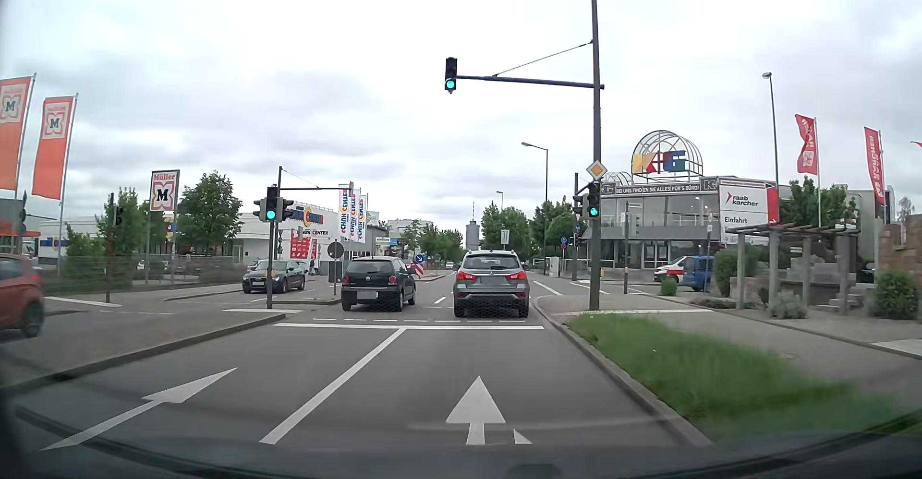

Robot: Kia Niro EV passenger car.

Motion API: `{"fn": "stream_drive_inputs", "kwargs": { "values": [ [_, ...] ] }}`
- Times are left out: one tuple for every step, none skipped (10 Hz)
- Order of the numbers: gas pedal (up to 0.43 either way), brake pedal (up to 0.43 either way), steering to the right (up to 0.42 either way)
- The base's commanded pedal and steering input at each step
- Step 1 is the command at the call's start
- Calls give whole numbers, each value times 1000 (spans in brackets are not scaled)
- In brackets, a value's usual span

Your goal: Follow the waypoints while adhering to traffic rules and regulations

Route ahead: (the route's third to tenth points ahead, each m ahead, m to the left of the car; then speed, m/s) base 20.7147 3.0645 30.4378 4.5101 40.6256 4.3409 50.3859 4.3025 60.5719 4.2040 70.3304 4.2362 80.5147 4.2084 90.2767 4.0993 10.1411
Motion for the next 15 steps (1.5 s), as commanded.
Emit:
{"fn": "stream_drive_inputs", "kwargs": {
  "values": [
    [311, 0, -9],
    [311, 0, -9],
    [311, 0, -9],
    [311, 0, -8],
    [280, 0, -7],
    [248, 0, -2],
    [240, 0, 0],
    [240, 0, 2],
    [240, 0, 6],
    [240, 0, 11],
    [240, 0, 14],
    [177, 0, 14],
    [130, 0, 14],
    [118, 0, 15],
    [118, 0, 18]
  ]
}}
